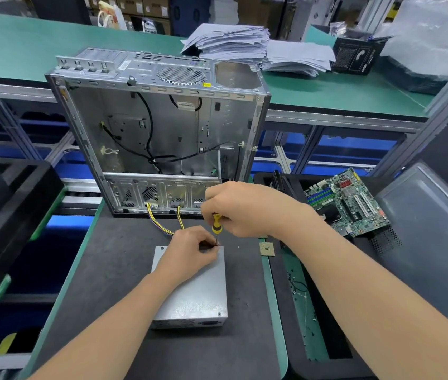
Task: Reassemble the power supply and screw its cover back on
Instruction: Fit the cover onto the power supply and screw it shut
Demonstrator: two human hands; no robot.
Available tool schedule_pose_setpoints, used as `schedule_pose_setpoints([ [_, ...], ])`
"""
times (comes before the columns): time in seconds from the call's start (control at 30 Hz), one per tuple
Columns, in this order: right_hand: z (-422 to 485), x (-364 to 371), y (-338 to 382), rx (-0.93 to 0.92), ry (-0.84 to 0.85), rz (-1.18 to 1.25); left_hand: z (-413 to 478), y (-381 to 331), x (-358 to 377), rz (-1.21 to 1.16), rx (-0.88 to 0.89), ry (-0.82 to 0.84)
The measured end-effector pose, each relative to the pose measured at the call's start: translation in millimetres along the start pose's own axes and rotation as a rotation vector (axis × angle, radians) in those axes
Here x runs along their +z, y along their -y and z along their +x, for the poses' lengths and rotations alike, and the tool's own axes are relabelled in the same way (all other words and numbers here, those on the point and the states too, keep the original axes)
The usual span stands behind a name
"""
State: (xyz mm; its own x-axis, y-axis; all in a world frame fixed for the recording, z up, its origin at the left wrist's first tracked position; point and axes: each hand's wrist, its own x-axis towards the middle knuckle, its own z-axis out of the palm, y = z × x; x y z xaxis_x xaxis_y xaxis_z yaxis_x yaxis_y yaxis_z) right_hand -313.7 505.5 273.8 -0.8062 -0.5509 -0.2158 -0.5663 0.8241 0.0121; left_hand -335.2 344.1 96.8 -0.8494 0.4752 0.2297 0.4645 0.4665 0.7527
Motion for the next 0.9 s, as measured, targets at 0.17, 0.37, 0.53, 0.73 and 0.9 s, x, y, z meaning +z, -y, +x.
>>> schedule_pose_setpoints([
  [0.17,1,7,3,0.089,-0.105,0.068,-1,-1,1,-0.012,0.001,-0.004],
  [0.37,11,20,8,0.342,-0.229,0.11,0,0,1,0.003,0.002,0.002],
  [0.53,14,29,14,0.57,-0.321,0.097,0,-1,2,0.007,0.005,-0.006],
  [0.73,7,20,10,0.287,-0.239,-0.061,0,0,2,-0.005,0.002,-0.014],
  [0.9,-4,4,-1,-0.013,-0.028,-0.078,1,1,2,-0.003,0.004,-0.018],
])
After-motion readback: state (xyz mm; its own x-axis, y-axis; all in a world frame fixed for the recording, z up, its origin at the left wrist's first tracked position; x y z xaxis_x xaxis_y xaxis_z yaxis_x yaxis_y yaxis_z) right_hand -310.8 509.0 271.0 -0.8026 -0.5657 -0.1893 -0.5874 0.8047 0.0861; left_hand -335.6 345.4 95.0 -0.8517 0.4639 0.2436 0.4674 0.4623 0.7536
